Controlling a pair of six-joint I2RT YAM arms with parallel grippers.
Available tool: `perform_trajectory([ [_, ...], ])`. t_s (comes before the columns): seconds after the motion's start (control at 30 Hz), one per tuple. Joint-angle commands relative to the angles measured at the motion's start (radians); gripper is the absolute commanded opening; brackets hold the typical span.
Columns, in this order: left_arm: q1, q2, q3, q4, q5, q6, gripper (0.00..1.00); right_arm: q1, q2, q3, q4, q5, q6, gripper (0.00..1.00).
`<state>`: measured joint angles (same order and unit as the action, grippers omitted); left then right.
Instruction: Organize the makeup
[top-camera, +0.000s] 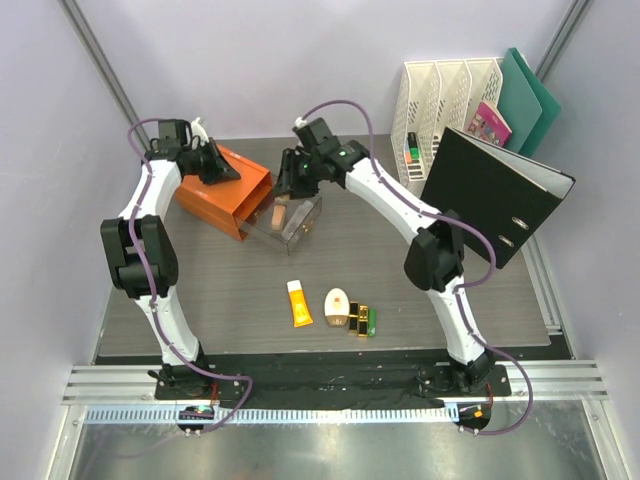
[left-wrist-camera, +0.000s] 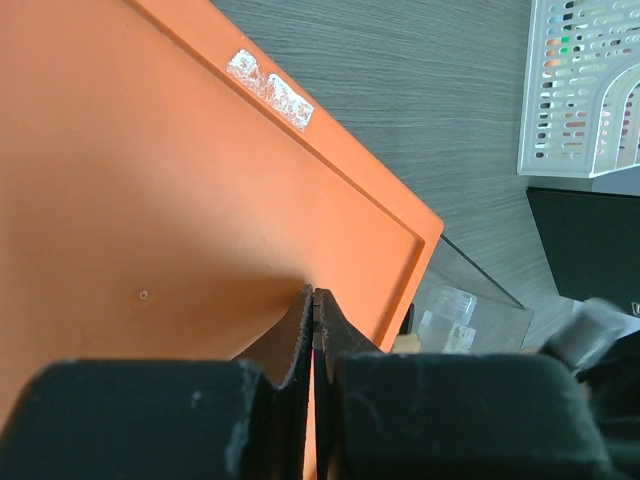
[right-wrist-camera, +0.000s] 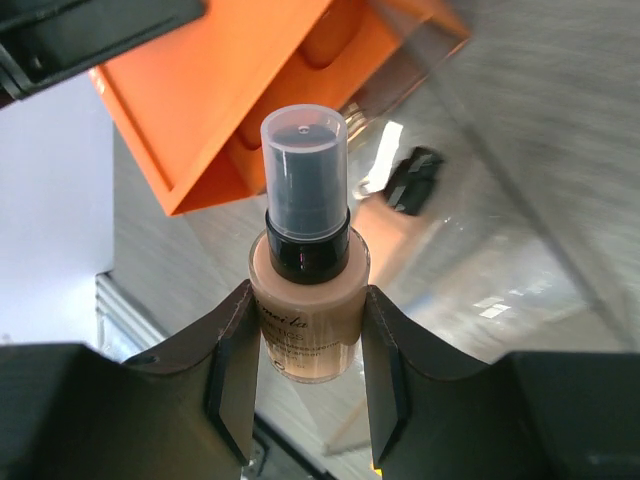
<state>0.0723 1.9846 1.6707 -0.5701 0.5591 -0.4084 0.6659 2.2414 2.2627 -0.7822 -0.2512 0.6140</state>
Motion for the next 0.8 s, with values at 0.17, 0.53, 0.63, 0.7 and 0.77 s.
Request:
perform_trajectory([
  [0.17,-0.002,0.135,-0.128,-0.393,-0.222,0.095,0.0,0.05,0.064,0.087,0.075,-0.1,0.09,0.01],
  [0.53,0.0,0.134,-0.137,-0.399,-0.226,0.108,0.0,0.063,0.115,0.101,0.109,-0.089,0.119,0.4],
  [0.63,0.0,0.131,-0.135,-0.399,-0.226,0.109,0.0,0.061,0.106,0.087,0.109,-0.089,0.118,0.47],
  [0.7,-0.002,0.131,-0.134,-0.401,-0.226,0.111,0.0,0.063,0.089,0.081,0.11,-0.082,0.116,0.51],
  [0.77,-0.002,0.131,-0.131,-0.402,-0.225,0.111,0.0,0.063,0.078,0.072,0.11,-0.076,0.112,0.55],
])
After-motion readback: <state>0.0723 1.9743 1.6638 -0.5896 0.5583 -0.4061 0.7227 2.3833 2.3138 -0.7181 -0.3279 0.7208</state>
